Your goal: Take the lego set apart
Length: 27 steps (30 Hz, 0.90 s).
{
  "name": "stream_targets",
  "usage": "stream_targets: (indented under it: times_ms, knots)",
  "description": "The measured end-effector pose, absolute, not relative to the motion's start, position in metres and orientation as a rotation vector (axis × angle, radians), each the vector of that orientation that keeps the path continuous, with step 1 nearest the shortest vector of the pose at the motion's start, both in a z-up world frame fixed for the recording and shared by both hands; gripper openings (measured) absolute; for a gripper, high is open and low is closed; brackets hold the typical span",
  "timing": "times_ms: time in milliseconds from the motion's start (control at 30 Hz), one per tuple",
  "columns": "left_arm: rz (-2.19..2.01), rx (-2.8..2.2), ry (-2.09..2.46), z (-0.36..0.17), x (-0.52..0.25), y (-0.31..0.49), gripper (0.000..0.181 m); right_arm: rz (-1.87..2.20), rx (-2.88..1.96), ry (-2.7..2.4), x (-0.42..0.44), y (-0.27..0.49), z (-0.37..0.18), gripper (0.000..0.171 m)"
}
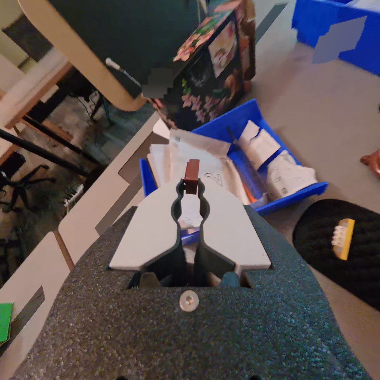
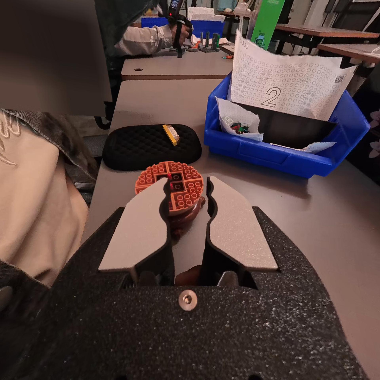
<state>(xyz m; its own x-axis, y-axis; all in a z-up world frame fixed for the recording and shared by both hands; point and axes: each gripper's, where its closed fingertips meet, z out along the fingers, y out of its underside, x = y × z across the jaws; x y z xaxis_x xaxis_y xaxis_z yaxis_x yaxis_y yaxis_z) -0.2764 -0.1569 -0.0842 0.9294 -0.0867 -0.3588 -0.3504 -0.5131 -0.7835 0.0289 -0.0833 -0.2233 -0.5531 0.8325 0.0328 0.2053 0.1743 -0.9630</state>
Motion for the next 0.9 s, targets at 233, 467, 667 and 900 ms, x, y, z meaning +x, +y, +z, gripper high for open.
stream_targets:
  times_ms: [233,467,667,900]
  knots:
    - [0.230,-2.358,0.262,-0.123,-0.339,-0.120,0.011,1.417,-0.970,-1.847,0.029,-0.081,-0.222,0.032]
    - [0.187,-2.530,0.412,-0.156,-0.336,-0.084,0.012,1.431,-0.973,-1.832,0.029,-0.079,-0.221,0.032]
    - [0.155,-2.577,0.492,-0.167,-0.338,-0.064,0.012,1.420,-0.963,-1.840,0.029,-0.081,-0.223,0.032]
    - [-0.067,-2.607,0.657,-0.175,-0.308,-0.058,0.012,1.437,-0.964,-1.838,0.029,-0.081,-0.223,0.032]
